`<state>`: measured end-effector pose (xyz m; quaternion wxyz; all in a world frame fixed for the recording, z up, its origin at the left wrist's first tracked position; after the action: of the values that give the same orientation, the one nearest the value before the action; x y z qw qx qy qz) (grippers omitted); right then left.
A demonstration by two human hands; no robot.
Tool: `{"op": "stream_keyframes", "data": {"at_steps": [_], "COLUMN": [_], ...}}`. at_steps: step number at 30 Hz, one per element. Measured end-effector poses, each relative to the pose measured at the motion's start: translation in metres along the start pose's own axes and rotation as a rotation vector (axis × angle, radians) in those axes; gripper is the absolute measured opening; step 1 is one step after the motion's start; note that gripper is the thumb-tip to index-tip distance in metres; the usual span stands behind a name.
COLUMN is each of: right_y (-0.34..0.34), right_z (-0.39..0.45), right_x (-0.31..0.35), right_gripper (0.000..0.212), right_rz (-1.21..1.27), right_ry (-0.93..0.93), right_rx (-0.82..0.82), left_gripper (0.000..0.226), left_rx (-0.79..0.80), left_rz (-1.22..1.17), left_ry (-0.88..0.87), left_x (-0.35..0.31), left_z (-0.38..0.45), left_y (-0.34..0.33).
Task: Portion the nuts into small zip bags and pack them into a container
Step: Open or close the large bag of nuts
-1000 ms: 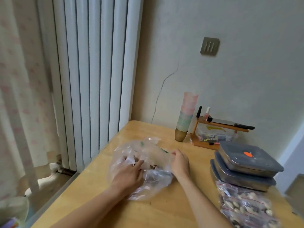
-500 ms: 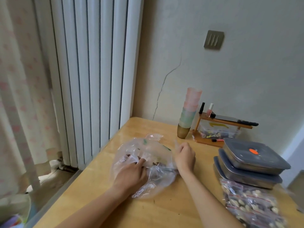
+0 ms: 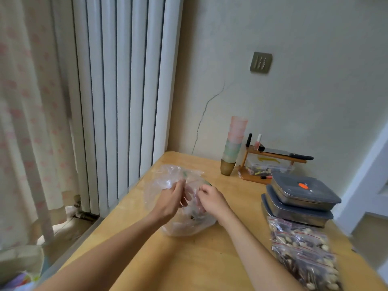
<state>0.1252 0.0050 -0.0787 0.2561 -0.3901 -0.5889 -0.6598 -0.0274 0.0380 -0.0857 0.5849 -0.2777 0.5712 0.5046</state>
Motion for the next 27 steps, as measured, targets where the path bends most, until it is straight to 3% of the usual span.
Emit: {"op": "stream_keyframes", "data": {"at_steps": [7, 9, 12, 15, 19, 27], "right_y": [0.0, 0.005, 0.014, 0.009, 0.001, 0.008], "right_z": [-0.005, -0.01, -0.023, -0.03, -0.028, -0.026], "right_x": [0.008, 0.012, 0.03, 0.051, 0.055, 0.051], "right_gripper": [0.021, 0.017, 0.016, 0.021, 0.021, 0.011], "right_rz": [-0.21, -0.203, -0.124, -0.198, -0.302, -0.262], "right_ry": [0.062, 0.099, 0.315, 0.514, 0.55, 0.501], "right_rx": [-0.116, -0.258, -0.415, -0.304, -0.15, -0.2], "left_gripper": [0.018, 0.015, 0.013, 0.013, 0.017, 0.039], "left_rx": [0.014, 0.004, -0.002, 0.009, 0.039, 0.087], "left_rz": [0.195, 0.191, 0.186, 0.21, 0.163, 0.105], "left_ry": [0.03, 0.068, 0.103, 0.092, 0.116, 0.095], "left_x": [-0.012, -0.012, -0.01, -0.013, -0.012, 0.001], "left_z": [-0.005, -0.003, -0.001, 0.0, 0.002, 0.008], "left_y": [0.013, 0.015, 0.016, 0.015, 0.016, 0.021]}}
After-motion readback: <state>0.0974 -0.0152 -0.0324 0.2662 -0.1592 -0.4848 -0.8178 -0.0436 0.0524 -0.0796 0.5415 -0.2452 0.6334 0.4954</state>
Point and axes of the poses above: each hand's wrist, its own z-axis towards the middle knuckle, its own y-axis out of the back of the hand, x = y × z, the point moved 6 cm from there along z, towards the middle knuckle, and after that the axes turned 4 degrees about x, right-handed, at the moved point
